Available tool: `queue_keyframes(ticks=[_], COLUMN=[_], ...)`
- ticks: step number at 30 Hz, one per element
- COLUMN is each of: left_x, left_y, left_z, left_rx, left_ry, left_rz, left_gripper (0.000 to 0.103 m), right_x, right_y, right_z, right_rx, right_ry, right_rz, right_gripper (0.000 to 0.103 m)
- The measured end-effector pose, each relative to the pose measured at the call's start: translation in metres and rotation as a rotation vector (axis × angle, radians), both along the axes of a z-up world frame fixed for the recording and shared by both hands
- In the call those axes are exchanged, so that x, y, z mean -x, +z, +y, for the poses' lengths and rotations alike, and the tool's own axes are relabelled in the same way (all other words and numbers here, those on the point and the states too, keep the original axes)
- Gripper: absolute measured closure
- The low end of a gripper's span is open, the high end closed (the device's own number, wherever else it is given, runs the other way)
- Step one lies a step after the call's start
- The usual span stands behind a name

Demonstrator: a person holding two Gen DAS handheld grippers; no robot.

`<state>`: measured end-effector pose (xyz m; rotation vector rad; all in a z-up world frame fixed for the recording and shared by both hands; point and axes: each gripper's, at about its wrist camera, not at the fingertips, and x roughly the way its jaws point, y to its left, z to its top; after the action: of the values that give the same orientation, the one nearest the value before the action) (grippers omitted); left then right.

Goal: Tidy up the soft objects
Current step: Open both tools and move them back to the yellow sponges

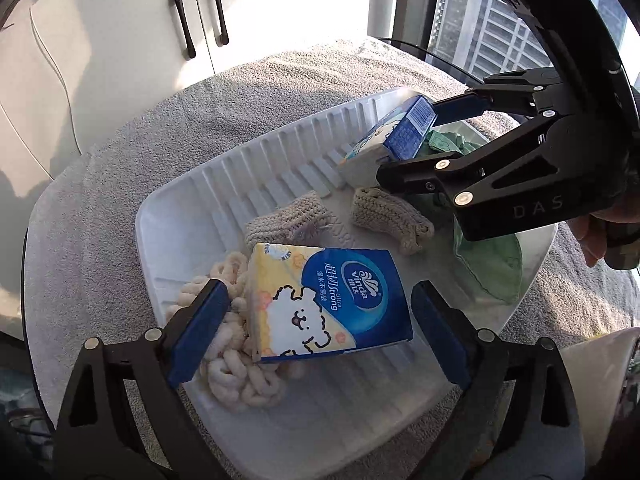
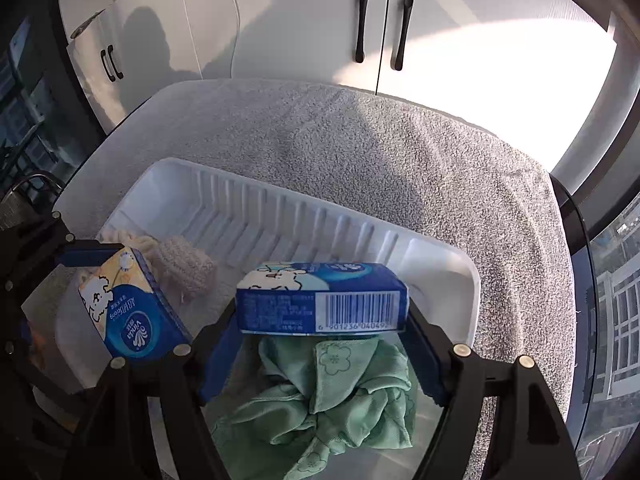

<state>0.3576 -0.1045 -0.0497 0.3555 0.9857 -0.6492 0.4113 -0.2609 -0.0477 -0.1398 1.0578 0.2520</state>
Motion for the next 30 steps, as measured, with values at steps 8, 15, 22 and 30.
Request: queue_keyframes(ticks=[8, 15, 22, 30], left_x=[0.008, 0.064, 0.165, 0.264], left_y=[0.031, 0.080, 0.093, 0.053], left_z=[0.035, 0.097, 0.119, 0.115], left_rx=[0.093, 0.226, 0.222, 0.212], left_ry=[0.065, 0.193, 0.230, 0.192], left_rz=[-0.028, -0.137, -0.273, -0.225], left_gripper=[0.000, 0.000, 0.000, 0.000], right_x=[0.030, 0.116, 0.250, 0.367], right_y=[0.039, 0.095, 0.111, 0.074], right_z=[-0.018, -0.048, -0.048, -0.011], right_rx=[-0.077, -0.186, -0.212, -0.165], right_ry=[-0.025, -0.058, -0.070, -0.093], right_rz=[-0.087, -0.233, -0.342, -0.353], right_gripper=[0.022, 0.017, 0.008, 0.003])
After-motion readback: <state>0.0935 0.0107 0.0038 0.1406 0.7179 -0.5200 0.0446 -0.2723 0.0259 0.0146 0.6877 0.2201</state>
